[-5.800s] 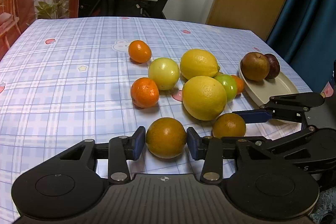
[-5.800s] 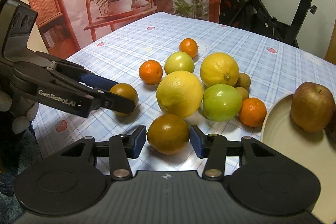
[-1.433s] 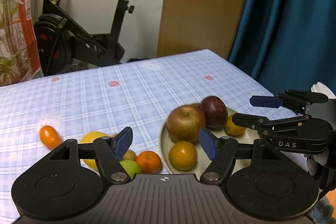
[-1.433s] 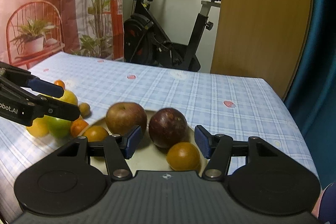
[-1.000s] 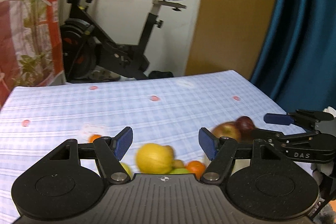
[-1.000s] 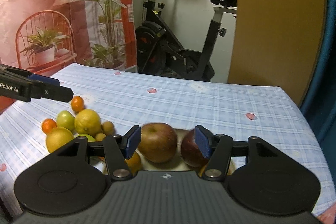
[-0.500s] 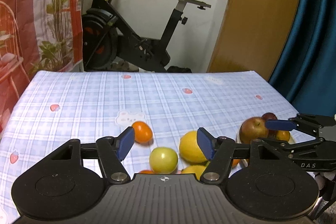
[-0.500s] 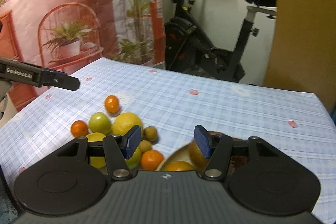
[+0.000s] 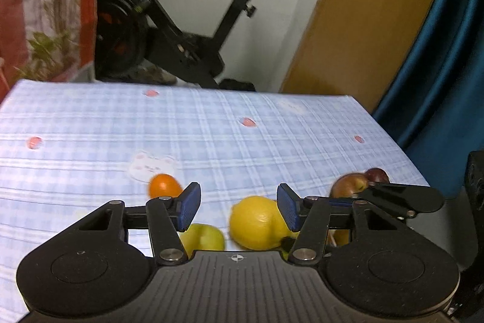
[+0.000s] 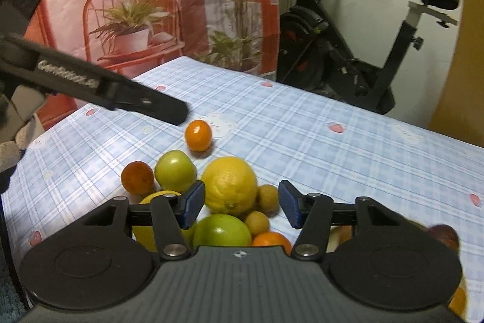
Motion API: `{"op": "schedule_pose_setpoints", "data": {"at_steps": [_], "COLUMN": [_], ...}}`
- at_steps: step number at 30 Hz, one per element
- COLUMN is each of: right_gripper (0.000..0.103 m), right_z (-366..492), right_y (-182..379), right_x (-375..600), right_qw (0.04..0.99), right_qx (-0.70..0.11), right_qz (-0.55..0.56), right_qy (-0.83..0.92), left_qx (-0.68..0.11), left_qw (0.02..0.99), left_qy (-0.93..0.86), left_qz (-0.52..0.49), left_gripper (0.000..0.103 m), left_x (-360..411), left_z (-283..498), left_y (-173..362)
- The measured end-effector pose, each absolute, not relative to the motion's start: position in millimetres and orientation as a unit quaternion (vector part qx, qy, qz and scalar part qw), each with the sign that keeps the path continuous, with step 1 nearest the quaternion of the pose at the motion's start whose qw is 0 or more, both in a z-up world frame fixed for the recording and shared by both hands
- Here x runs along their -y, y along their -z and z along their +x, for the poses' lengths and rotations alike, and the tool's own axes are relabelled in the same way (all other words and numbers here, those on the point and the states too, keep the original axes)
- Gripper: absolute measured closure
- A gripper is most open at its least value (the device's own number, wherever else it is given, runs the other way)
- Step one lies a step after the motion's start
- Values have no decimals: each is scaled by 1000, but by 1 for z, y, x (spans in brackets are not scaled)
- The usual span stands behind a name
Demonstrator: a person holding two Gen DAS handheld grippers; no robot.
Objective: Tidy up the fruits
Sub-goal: 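Move the left tool back to the fruit pile and grasp the yellow lemon, then lift the lemon with the left tool and carry it over the plate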
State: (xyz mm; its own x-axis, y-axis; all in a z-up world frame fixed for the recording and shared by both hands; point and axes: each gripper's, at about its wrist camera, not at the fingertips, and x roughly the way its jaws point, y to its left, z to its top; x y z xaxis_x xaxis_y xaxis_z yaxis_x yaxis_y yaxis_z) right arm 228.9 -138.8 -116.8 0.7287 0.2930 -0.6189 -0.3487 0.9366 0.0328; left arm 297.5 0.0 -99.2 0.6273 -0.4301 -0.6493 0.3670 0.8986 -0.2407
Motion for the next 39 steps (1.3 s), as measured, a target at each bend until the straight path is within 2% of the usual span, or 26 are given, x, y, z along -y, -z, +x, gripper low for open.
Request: {"op": "schedule_pose_setpoints", "data": {"at_steps": [9,20,33,39], "right_gripper": [55,53,49,50], "right_z": [244,249,258,251], "right_y": [132,136,142,137], "right_x": [130,133,130,130], "right_qw": [916,915,911,916], "right_qx": [-347,-352,-365,-350], "right_qz": [-38,-32,-22,-19], "right_qy": [-196,-194,-193,-195], "left_qx": [-408,-438,-437,-417], "left_qw": [877,853,854,865], "left_qy": [253,281,282,279], "left_qz": [-26,-23,-8,-8], "left_gripper": [43,37,38,38], "left_x": [14,20,29,27], "left_z": [313,327,326,316], "left_y": [125,143,151,138]}}
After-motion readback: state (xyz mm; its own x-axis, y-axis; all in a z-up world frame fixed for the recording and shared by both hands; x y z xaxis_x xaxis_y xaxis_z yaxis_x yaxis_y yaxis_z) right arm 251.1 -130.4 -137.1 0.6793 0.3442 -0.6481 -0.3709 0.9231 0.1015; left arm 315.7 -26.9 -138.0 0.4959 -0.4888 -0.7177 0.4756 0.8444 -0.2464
